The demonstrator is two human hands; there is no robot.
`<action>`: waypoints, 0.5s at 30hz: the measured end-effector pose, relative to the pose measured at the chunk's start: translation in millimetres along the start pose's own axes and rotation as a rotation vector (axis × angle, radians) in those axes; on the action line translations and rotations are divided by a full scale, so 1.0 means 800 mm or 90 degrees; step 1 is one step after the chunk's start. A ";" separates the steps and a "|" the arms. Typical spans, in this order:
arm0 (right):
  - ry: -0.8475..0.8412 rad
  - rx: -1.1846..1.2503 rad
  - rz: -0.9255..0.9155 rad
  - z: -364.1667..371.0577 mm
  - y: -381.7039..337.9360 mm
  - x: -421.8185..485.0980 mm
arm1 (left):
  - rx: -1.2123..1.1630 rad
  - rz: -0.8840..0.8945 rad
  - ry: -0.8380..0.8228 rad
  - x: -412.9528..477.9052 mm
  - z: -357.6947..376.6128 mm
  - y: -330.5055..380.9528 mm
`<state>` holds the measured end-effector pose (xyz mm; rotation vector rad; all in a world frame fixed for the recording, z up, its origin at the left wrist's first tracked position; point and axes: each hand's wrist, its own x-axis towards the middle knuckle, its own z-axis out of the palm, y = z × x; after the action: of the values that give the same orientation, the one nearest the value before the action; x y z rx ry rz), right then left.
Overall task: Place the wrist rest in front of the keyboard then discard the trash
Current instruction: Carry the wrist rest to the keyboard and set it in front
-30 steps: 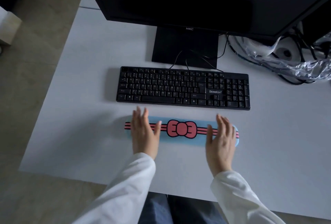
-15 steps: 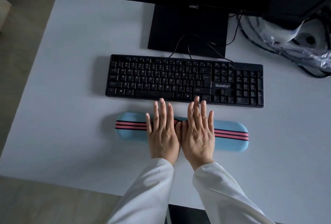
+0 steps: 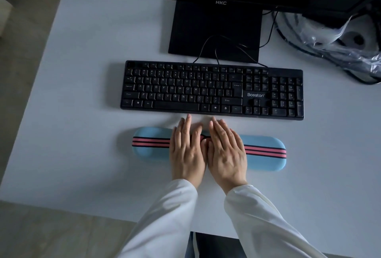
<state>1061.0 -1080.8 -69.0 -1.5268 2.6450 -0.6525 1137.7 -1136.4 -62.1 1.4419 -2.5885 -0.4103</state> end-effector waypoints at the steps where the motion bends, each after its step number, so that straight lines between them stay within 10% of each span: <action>1: -0.001 0.001 0.002 0.000 0.000 0.000 | -0.006 -0.017 0.006 -0.001 0.000 0.002; 15: 0.018 -0.015 0.012 0.000 -0.002 0.001 | 0.036 0.022 -0.013 0.001 0.001 -0.002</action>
<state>1061.9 -1082.2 -68.5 -1.5078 2.6939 -0.6498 1138.5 -1137.6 -63.6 1.4143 -2.6579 -0.3519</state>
